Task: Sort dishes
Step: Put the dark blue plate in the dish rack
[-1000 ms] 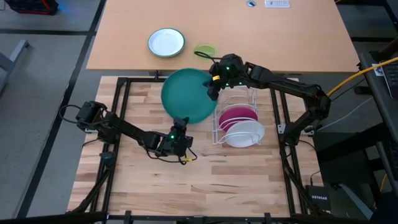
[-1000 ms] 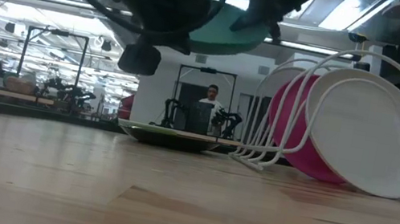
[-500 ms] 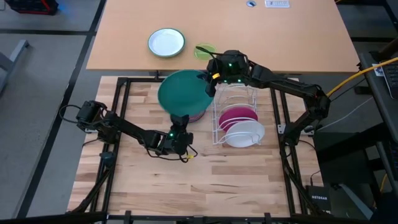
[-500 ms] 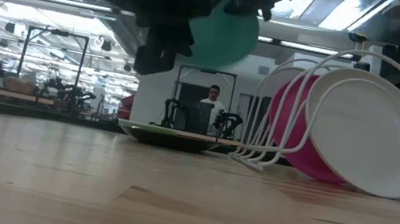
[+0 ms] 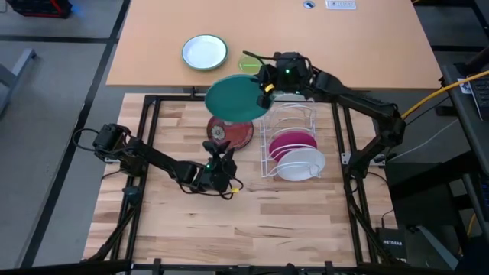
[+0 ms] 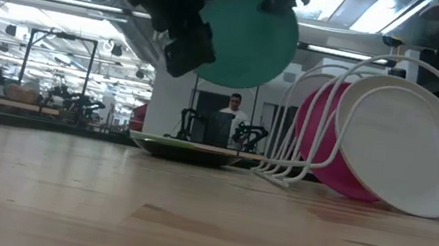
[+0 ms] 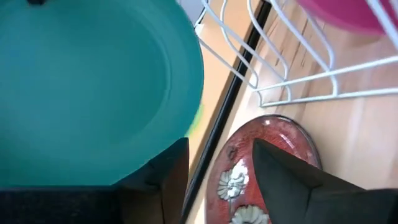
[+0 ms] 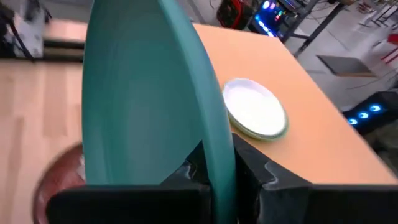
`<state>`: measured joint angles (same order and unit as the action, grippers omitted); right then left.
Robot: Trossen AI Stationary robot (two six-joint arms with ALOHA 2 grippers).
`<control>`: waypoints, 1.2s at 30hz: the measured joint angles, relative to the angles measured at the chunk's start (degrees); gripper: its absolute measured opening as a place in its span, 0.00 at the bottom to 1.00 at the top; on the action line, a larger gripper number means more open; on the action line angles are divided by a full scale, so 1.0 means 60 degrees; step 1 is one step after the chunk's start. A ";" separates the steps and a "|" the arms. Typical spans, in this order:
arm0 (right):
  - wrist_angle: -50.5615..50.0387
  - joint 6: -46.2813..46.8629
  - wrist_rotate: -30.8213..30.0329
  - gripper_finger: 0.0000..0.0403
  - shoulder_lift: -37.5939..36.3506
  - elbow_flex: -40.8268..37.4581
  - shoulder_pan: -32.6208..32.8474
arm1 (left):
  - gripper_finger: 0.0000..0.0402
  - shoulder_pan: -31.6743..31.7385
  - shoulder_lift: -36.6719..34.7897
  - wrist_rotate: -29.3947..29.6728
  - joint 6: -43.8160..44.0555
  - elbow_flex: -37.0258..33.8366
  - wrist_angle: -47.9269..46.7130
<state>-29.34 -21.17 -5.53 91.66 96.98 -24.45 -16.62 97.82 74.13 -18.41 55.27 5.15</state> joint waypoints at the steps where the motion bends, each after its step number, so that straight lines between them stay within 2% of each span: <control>1: -0.0346 -0.0207 -0.0077 0.08 0.0000 0.0229 -0.0004 | 0.41 -0.0003 0.0000 -0.0022 0.0174 -0.0004 -0.0022; 10: -0.3700 -0.1563 -0.1583 0.07 -0.0026 0.2643 0.0007 | 0.40 0.0022 0.0000 -0.0481 0.2090 -0.0015 -0.1095; 15: -0.4864 -0.1881 -0.2570 0.07 -0.0036 0.3244 0.0007 | 0.40 0.0022 0.0004 -0.0696 0.2952 -0.0015 -0.1713; 19: -0.5750 -0.2119 -0.3094 0.07 -0.0036 0.3251 0.0010 | 0.40 0.0025 0.0007 -0.0725 0.3093 -0.0018 -0.1877; 28: -0.7325 -0.2309 -0.3519 0.07 0.0044 0.2982 0.0007 | 0.40 0.0025 0.0011 -0.0747 0.3111 -0.0018 -0.2001; 36: -0.6831 -0.2350 -0.3600 0.07 0.0065 0.0951 0.0007 | 0.40 0.0029 0.0011 -0.0747 0.3057 -0.0018 -0.2025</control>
<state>-70.33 -35.27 -27.13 92.05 102.69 -24.40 -16.45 97.89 69.65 -0.07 55.16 -7.01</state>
